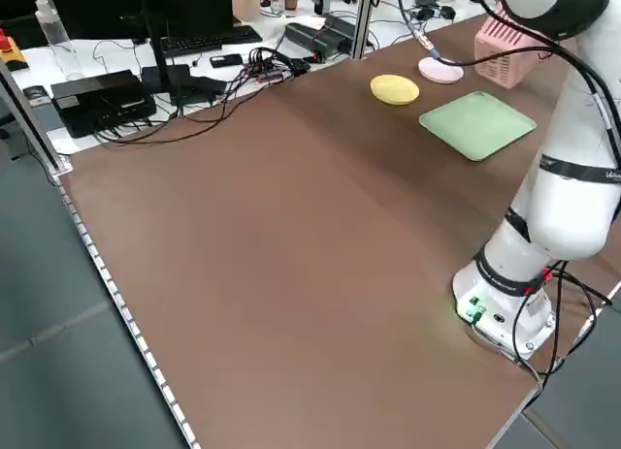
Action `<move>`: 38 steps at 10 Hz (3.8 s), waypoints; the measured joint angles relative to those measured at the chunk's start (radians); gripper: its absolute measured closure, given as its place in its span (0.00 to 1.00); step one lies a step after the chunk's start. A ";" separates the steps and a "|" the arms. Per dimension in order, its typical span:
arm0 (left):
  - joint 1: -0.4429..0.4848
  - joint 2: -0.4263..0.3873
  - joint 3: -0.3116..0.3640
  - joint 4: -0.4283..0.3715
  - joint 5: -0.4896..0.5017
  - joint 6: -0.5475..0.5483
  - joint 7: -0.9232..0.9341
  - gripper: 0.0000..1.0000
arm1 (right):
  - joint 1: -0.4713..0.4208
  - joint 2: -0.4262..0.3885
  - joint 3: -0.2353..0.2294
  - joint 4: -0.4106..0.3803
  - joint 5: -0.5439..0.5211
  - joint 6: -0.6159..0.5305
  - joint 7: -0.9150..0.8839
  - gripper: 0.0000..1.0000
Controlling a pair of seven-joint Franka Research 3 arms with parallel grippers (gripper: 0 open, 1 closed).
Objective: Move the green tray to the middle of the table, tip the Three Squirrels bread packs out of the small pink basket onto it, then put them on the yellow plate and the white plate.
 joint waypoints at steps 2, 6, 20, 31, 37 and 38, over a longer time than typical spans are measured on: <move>0.003 0.001 0.003 0.000 0.000 0.001 0.000 0.00 | 0.031 0.034 0.023 -0.003 0.109 0.081 -0.008 0.93; 0.017 0.002 0.004 0.011 -0.003 0.003 0.000 0.00 | -0.164 0.120 0.322 -0.004 0.336 0.218 -0.171 0.93; 0.052 -0.023 0.010 0.056 -0.002 -0.015 0.005 0.00 | -0.231 0.333 0.573 0.038 1.041 0.244 -0.987 0.93; 0.050 -0.023 0.011 0.056 -0.002 -0.037 0.005 0.00 | -0.233 0.466 0.581 0.053 1.107 0.087 -1.118 0.93; 0.050 -0.023 0.010 0.056 -0.002 -0.037 0.005 0.00 | -0.262 0.502 0.580 0.034 1.114 -0.022 -1.197 0.93; 0.050 -0.023 0.011 0.056 -0.002 -0.037 0.005 0.00 | -0.269 0.513 0.580 0.033 1.114 -0.042 -1.208 0.93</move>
